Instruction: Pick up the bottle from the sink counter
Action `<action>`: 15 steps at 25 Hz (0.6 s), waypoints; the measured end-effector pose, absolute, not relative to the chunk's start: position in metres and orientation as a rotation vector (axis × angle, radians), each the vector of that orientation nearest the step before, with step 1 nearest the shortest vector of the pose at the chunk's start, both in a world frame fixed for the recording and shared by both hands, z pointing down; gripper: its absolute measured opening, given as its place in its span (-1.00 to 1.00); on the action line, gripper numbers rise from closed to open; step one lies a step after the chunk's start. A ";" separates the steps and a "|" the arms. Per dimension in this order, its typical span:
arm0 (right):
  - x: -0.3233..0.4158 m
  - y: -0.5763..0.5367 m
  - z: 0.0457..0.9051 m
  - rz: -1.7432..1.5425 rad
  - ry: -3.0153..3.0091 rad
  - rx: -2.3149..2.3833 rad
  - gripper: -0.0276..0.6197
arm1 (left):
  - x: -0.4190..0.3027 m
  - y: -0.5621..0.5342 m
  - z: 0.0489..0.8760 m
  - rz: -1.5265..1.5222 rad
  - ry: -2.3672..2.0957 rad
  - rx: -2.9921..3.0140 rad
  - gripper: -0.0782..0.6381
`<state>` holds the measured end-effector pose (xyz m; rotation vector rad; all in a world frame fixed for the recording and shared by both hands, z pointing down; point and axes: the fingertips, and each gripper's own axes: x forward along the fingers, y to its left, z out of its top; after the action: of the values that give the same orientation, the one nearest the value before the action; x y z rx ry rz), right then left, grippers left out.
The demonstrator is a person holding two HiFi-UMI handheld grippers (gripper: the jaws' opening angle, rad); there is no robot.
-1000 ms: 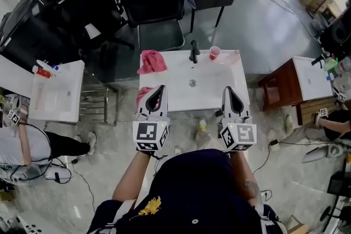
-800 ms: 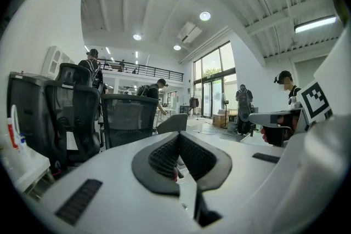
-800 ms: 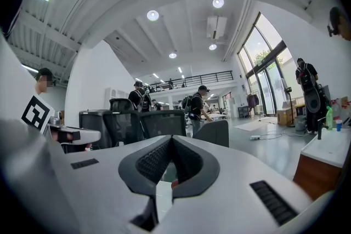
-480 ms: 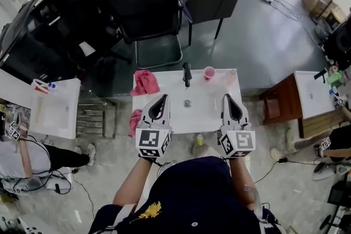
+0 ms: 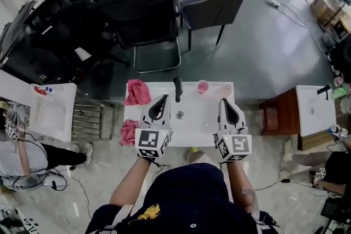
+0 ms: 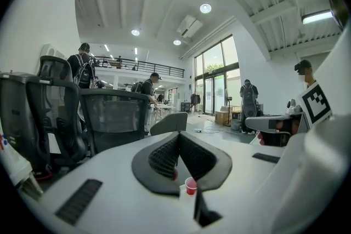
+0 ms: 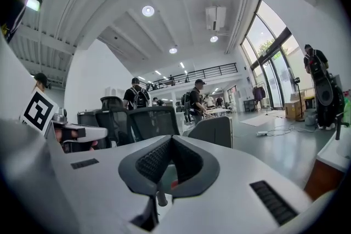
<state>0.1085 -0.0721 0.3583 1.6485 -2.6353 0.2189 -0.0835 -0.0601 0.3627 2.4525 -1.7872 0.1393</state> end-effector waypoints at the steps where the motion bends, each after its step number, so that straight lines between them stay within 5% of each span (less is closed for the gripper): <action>1: 0.112 -0.079 0.359 0.228 -2.641 1.637 -0.84 | -0.079 -0.067 0.362 0.139 -1.796 2.443 -0.73; 15: 0.114 -0.141 0.377 0.222 -2.617 1.652 -0.84 | -0.080 -0.132 0.386 0.131 -1.809 2.427 -0.73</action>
<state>0.1139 -0.1408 0.3773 1.6519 -2.6167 0.2218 -0.0799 -0.1315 0.3858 2.4266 -1.8089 0.1305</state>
